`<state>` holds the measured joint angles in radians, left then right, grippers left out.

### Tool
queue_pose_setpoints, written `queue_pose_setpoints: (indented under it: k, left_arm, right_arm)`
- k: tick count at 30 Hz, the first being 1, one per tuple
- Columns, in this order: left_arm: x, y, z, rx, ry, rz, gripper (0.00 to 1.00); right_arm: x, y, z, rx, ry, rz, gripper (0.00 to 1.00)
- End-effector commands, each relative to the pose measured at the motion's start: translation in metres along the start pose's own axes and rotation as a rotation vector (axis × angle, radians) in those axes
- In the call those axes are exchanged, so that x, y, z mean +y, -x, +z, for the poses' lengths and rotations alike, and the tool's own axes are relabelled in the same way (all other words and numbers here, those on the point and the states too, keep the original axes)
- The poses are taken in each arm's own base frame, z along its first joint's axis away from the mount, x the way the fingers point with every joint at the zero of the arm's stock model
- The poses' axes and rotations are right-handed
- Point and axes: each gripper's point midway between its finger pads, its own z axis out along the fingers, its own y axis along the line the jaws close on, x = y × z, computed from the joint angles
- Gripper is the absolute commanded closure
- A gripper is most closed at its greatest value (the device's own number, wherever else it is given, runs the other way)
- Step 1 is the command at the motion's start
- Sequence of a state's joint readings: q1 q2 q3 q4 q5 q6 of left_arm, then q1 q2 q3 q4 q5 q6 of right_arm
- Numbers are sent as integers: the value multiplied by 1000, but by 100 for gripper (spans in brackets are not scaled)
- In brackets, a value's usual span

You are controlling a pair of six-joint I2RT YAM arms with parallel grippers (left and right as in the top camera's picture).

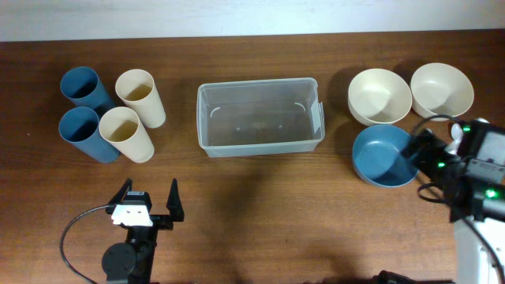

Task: Pack container
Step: 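Move the right gripper to the blue bowl rim and grasp it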

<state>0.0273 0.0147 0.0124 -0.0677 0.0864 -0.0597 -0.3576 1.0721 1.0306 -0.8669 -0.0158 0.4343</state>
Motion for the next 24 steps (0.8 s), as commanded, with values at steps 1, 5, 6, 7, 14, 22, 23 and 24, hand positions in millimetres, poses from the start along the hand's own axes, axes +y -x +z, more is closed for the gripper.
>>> queue_pose_setpoints:
  k: [1, 5, 6, 7, 14, 22, 23, 24]
  left_arm:
    - [-1, -1, 0, -1, -1, 16, 0]
    - [-1, -1, 0, -1, -1, 16, 0]
    - [-1, -1, 0, -1, -1, 16, 0]
    - [-1, -1, 0, -1, -1, 16, 0]
    - [-1, -1, 0, -1, -1, 16, 0]
    - [-1, -1, 0, -1, -1, 16, 0]
    - [-1, -1, 0, -1, -1, 16, 0]
    - [-1, -1, 0, -1, -1, 16, 0]
  right_arm:
    - [-25, -1, 15, 72, -38, 213, 1]
    - [-37, -14, 35, 176, -60, 270, 1]
    - [-38, -18, 43, 203, -58, 282, 1]
    - [-37, -20, 48, 222, -53, 285, 1]
    - [-40, -38, 98, 358, -62, 307, 1]
    - [-51, -58, 134, 455, -107, 322, 1]
    - [-51, -58, 136, 455, -104, 313, 1]
    - [-51, -58, 139, 455, -101, 298, 1]
